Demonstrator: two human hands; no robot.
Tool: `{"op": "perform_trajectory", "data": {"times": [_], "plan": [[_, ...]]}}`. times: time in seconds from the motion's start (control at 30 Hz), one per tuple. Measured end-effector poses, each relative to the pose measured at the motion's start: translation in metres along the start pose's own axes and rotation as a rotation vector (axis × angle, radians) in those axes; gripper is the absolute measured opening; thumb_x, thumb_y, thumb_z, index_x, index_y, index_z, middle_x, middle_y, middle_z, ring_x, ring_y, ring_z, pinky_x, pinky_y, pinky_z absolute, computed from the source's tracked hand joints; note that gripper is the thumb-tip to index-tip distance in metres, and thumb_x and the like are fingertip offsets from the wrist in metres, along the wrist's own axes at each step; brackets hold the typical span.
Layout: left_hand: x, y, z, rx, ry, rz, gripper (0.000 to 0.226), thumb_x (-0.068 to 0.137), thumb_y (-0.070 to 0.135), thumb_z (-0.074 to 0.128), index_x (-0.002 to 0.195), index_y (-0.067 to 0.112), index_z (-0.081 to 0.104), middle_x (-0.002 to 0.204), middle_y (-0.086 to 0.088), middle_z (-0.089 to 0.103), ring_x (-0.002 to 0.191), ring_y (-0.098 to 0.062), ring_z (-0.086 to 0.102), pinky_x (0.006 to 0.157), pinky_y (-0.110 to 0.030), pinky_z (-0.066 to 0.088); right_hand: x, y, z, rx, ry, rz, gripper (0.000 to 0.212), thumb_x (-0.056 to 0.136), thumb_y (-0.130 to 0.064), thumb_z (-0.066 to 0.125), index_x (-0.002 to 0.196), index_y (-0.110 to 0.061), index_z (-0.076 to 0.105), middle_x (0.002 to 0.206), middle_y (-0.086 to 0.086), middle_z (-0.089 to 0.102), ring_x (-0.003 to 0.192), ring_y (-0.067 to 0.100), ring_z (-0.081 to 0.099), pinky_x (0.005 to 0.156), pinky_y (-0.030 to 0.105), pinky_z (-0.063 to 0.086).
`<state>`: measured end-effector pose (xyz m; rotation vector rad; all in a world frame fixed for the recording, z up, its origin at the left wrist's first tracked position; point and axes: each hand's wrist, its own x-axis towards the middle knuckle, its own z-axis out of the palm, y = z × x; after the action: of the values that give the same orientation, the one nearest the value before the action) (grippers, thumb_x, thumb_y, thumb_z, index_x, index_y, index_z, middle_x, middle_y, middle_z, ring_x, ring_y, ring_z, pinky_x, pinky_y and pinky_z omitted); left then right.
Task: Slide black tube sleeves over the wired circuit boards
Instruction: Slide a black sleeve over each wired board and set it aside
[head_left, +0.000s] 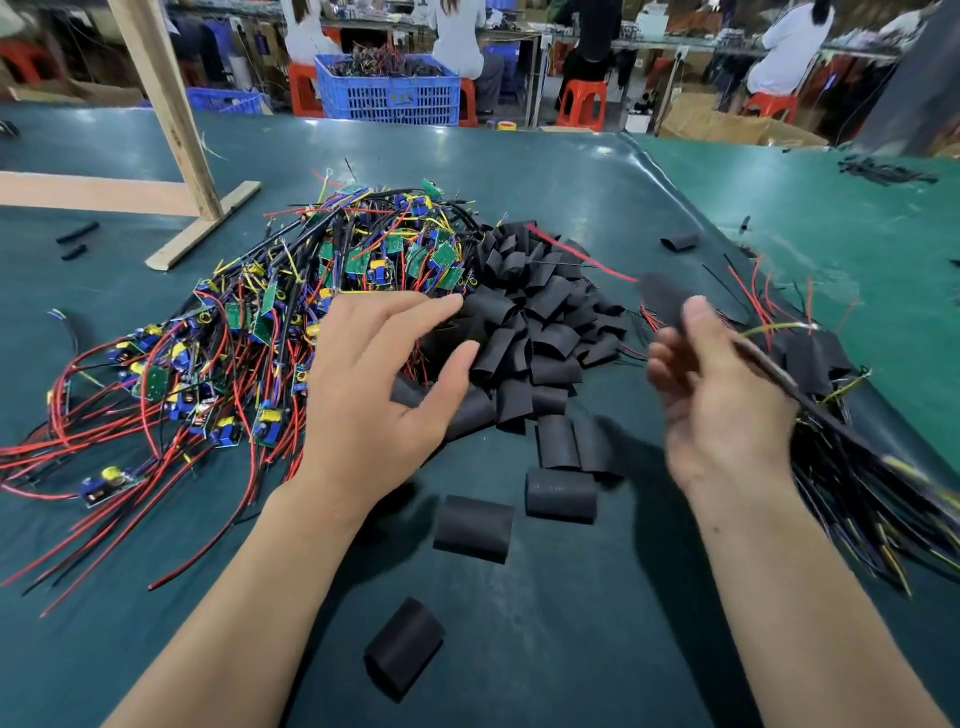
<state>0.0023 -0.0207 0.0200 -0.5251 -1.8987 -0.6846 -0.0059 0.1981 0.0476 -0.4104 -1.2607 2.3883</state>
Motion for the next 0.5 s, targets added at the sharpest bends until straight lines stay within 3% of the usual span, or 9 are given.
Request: {"op": "perform_trajectory", "data": {"times": [0.1, 0.17, 0.23, 0.33, 0.5], "plan": [[-0.002, 0.000, 0.001, -0.042, -0.077, -0.049, 0.024, 0.090, 0.014, 0.068, 0.110, 0.001, 0.069, 0.103, -0.011, 0.065, 0.096, -0.029, 0.059, 0.091, -0.037, 0.046, 0.013, -0.014, -0.012, 0.283, 0.178, 0.060, 0.015, 0.089, -0.010, 0.070, 0.078, -0.007, 0.060, 0.059, 0.000, 0.066, 0.053, 0.006, 0.064, 0.054, 0.015, 0.053], [-0.001, -0.001, 0.001, -0.054, -0.098, -0.083, 0.023, 0.091, 0.014, 0.067, 0.110, 0.002, 0.070, 0.102, -0.009, 0.066, 0.096, -0.029, 0.059, 0.091, -0.037, 0.047, 0.018, -0.017, -0.019, 0.392, 0.184, 0.110, 0.013, 0.091, -0.006, 0.066, 0.080, -0.002, 0.060, 0.074, 0.006, 0.068, 0.063, 0.011, 0.069, 0.065, 0.016, 0.056], [-0.001, -0.002, 0.001, -0.062, -0.119, -0.110, 0.022, 0.091, 0.015, 0.066, 0.110, 0.003, 0.070, 0.100, -0.006, 0.066, 0.096, -0.027, 0.059, 0.091, -0.034, 0.046, 0.021, -0.016, -0.023, 0.441, 0.178, 0.159, 0.018, 0.097, -0.009, 0.058, 0.082, 0.000, 0.058, 0.083, 0.010, 0.066, 0.065, 0.014, 0.072, 0.065, 0.016, 0.056], [-0.003, -0.004, 0.001, -0.041, -0.228, -0.194, 0.022, 0.091, 0.021, 0.066, 0.108, 0.008, 0.071, 0.098, -0.001, 0.066, 0.096, -0.021, 0.057, 0.092, -0.029, 0.044, 0.021, -0.013, -0.022, 0.408, 0.175, 0.197, 0.026, 0.102, -0.012, 0.050, 0.078, -0.003, 0.056, 0.069, 0.007, 0.067, 0.059, 0.014, 0.070, 0.055, 0.016, 0.053], [-0.010, -0.014, 0.003, 0.142, -0.481, -0.351, 0.029, 0.088, 0.030, 0.071, 0.111, 0.011, 0.072, 0.107, -0.003, 0.066, 0.105, -0.027, 0.054, 0.093, -0.037, 0.043, 0.015, -0.005, -0.014, 0.296, 0.122, 0.219, 0.020, 0.098, -0.008, 0.054, 0.079, -0.008, 0.059, 0.055, -0.002, 0.063, 0.050, 0.006, 0.062, 0.050, 0.012, 0.049]]}}
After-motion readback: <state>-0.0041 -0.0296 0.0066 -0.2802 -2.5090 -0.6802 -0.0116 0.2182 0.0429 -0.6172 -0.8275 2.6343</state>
